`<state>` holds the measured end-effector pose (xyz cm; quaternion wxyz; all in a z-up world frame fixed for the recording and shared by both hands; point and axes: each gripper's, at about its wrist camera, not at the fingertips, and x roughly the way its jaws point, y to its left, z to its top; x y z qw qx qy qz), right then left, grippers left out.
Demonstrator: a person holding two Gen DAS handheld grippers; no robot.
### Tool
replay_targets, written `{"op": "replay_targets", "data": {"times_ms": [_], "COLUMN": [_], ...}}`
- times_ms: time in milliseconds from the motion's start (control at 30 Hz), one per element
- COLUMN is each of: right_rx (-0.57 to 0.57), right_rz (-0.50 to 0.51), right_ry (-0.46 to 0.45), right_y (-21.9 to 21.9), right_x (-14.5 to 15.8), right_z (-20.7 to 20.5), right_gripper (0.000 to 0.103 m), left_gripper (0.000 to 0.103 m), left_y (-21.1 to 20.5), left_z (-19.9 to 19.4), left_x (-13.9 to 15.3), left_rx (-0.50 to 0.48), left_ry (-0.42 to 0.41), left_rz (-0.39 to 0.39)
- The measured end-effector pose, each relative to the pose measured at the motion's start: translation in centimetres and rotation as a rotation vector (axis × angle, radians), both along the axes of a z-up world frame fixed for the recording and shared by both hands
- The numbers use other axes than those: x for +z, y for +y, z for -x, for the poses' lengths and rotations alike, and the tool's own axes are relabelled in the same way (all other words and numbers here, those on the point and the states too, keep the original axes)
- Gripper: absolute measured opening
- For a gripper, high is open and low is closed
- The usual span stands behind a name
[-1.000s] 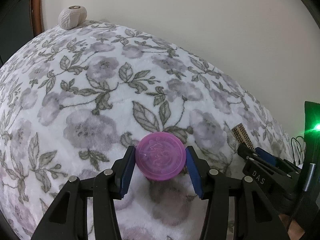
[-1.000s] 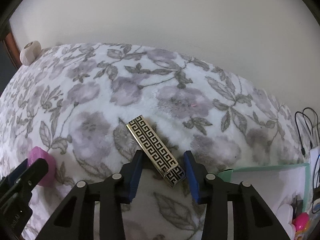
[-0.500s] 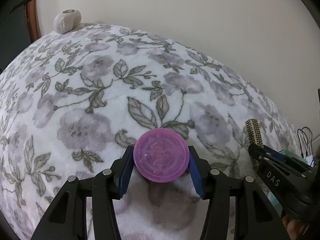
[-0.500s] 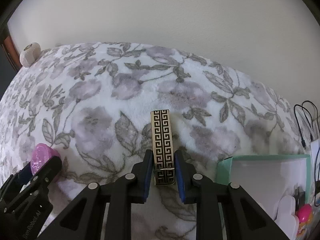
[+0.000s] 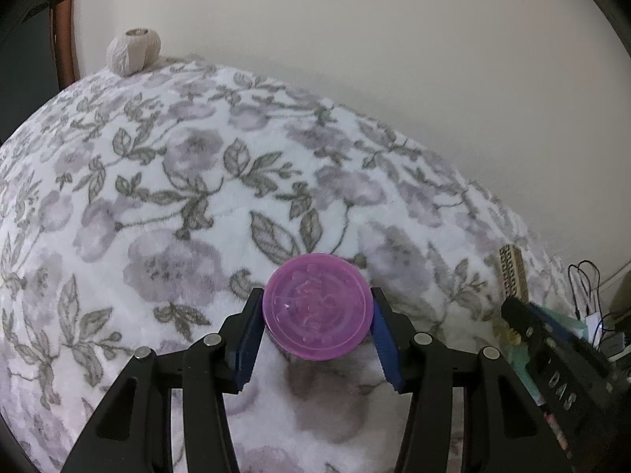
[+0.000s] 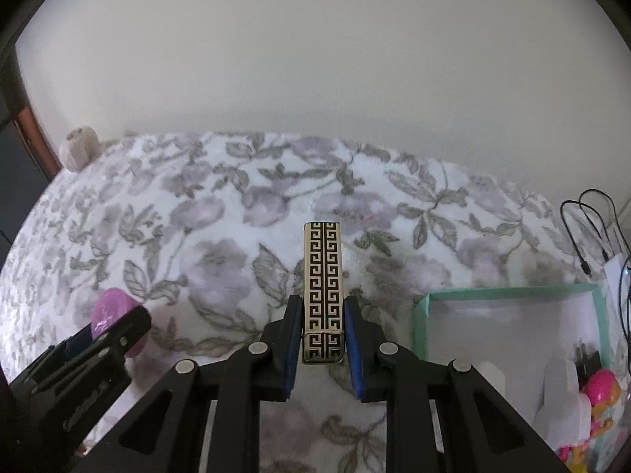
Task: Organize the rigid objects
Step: 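Lift and carry the pink container and gold bar over the lid with both tools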
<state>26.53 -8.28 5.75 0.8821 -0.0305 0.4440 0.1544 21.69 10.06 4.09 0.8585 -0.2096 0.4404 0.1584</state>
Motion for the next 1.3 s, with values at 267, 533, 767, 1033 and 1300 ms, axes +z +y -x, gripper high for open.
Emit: {"op": "replay_targets", "data": {"times_ms": [267,533,767,1033,1300], "right_rx": [-0.025,-0.062,-0.165,-0.247,-0.223], "right_rz": [-0.084,-0.157,-0.173,-0.155,-0.065], "right_ry": [-0.029,-0.074,-0.128,-0.185,-0.173], "right_y": [-2.2,-6.8,-13.2,-19.5,-22.1], "right_x": [1.4,3.2,6.1,8.4,7.9], "right_z": [1.9,3.5,3.7,4.4,6.0], "right_gripper": [0.022,0.022,0.022,0.022,0.022], "left_gripper": [0.053,0.053,0.053,0.053,0.053], "left_y": [-2.0,-6.0,-10.4,-15.7,-20.2], "left_z": [0.2,0.3,0.3,0.3,1.0], "left_x": [3.5,6.5,7.9,8.7,9.0], "left_rx": [-0.04,-0.135,-0.253,-0.379,-0.486], "left_ry": [-0.08,-0.152,-0.215,-0.24,-0.23], "left_rz": [-0.035,-0.074,-0.072,-0.098,-0.118]}}
